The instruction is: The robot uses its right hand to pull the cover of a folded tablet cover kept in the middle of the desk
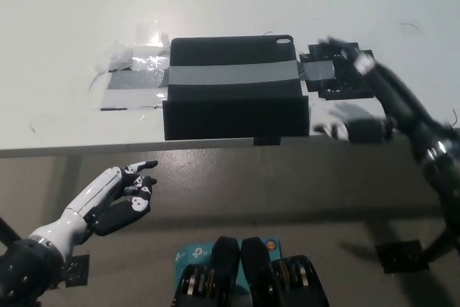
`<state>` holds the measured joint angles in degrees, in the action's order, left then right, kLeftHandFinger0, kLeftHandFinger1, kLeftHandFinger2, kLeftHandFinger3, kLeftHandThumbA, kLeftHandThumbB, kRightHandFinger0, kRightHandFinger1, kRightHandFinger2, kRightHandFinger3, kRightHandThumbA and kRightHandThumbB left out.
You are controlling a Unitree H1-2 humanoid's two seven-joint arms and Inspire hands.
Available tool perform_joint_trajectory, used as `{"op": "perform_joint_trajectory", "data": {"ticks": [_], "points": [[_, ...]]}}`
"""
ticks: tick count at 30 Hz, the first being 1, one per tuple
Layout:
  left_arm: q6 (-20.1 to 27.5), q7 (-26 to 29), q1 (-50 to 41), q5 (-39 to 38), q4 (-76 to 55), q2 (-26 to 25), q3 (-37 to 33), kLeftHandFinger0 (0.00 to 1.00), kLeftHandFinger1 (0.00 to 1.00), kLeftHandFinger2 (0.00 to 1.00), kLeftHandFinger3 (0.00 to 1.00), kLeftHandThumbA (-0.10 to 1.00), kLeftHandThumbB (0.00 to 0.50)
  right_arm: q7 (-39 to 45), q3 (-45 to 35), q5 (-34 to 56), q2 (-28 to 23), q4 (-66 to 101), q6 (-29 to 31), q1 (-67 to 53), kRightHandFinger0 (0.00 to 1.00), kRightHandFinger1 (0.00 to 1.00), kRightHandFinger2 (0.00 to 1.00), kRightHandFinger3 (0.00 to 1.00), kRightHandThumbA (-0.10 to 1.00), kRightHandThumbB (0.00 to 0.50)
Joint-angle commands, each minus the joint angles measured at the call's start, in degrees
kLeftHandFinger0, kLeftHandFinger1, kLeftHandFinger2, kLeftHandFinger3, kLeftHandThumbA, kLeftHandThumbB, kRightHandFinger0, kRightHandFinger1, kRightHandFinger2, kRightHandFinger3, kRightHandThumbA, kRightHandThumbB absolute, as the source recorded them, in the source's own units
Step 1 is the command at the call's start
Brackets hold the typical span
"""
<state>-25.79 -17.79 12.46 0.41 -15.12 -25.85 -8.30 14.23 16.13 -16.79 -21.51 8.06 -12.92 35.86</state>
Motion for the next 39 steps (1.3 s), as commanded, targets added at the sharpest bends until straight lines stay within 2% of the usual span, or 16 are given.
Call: {"op": "perform_joint_trajectory", "data": {"ticks": [1, 2, 3, 4, 8, 13, 15, 20, 25, 29, 38, 39], "points": [[-1.1, -1.2, 0.3, 0.3, -1.0, -1.0, 0.5, 0.82, 0.86, 0.99, 1.0, 1.0, 0.076, 4.0, 3.1, -5.3, 0.5, -0.6, -2.6, 8.4, 1.0, 1.0, 1.0, 1.0, 1.0, 0.5], [-1.1, -1.3, 0.3, 0.4, -1.1, -1.1, 0.5, 0.82, 0.86, 0.99, 1.0, 1.0, 0.079, 4.1, 4.1, -6.0, 1.1, -2.2, -2.6, 10.1, 1.0, 1.0, 1.0, 1.0, 1.0, 0.5], [-1.1, -1.3, 0.3, 0.4, -1.1, -1.0, 0.5, 0.83, 0.86, 1.0, 1.0, 1.0, 0.084, 4.1, 4.2, -6.0, 1.0, -2.2, -2.7, 10.2, 1.0, 1.0, 1.0, 1.0, 1.0, 0.476], [-1.1, -1.5, 0.3, 0.3, -1.1, -1.1, 0.4, 0.84, 0.87, 1.0, 1.0, 1.0, 0.083, 4.1, 5.1, -6.4, 1.9, -4.6, -2.2, 11.8, 1.0, 1.0, 1.0, 1.0, 1.0, 0.491], [-1.1, -1.2, 0.5, 0.1, -1.3, -0.5, 0.7, 0.83, 0.87, 1.0, 1.0, 1.0, 0.071, 3.8, 8.1, -7.8, 4.7, -13.2, -0.5, 15.8, 1.0, 1.0, 1.0, 1.0, 1.0, 0.48], [-1.1, -1.3, 1.2, 0.0, -1.3, -0.6, 0.9, 0.83, 0.87, 1.0, 1.0, 1.0, 0.054, 2.6, 10.4, -9.7, 7.4, -23.3, 1.9, 18.7, 1.0, 1.0, 1.0, 1.0, 1.0, 0.499], [-1.1, -1.3, 1.2, 0.0, -1.3, -0.7, 0.9, 0.83, 0.87, 1.0, 1.0, 1.0, 0.073, 2.5, 11.0, -10.3, 7.7, -25.3, 2.6, 19.3, 1.0, 1.0, 1.0, 1.0, 1.0, 0.497], [-1.1, -1.5, 1.7, 0.2, -1.5, -0.8, 0.7, 0.85, 0.88, 1.0, 1.0, 1.0, 0.054, 3.3, 14.3, -12.8, 9.0, -35.0, 3.2, 21.9, 1.0, 1.0, 1.0, 1.0, 1.0, 0.499], [-1.1, -1.4, 2.0, 0.1, -1.1, -0.7, 1.0, 0.83, 0.87, 1.0, 1.0, 1.0, 0.059, 2.3, 17.6, -15.5, 10.3, -42.4, 3.8, 22.6, 1.0, 1.0, 1.0, 1.0, 1.0, 0.5], [-1.1, -1.6, 2.2, 0.5, -1.0, -0.9, 0.9, 0.83, 0.87, 1.0, 1.0, 1.0, 0.048, 2.1, 21.5, -19.2, 11.0, -42.9, 2.3, 20.6, 1.0, 1.0, 1.0, 1.0, 1.0, 0.5], [-1.1, -2.2, 2.6, 0.5, -0.9, -0.9, 1.2, 0.83, 0.89, 1.0, 1.0, 1.0, 0.051, 3.8, 23.1, -22.5, 11.2, -36.9, -1.7, 16.1, 1.0, 1.0, 1.0, 1.0, 1.0, 0.5], [-1.1, -2.2, 2.5, 0.8, -1.1, -0.9, 1.2, 0.84, 0.89, 1.0, 1.0, 1.0, 0.05, 5.5, 23.4, -22.9, 10.9, -34.7, -3.4, 14.9, 1.0, 1.0, 1.0, 0.97, 1.0, 0.5]]}}
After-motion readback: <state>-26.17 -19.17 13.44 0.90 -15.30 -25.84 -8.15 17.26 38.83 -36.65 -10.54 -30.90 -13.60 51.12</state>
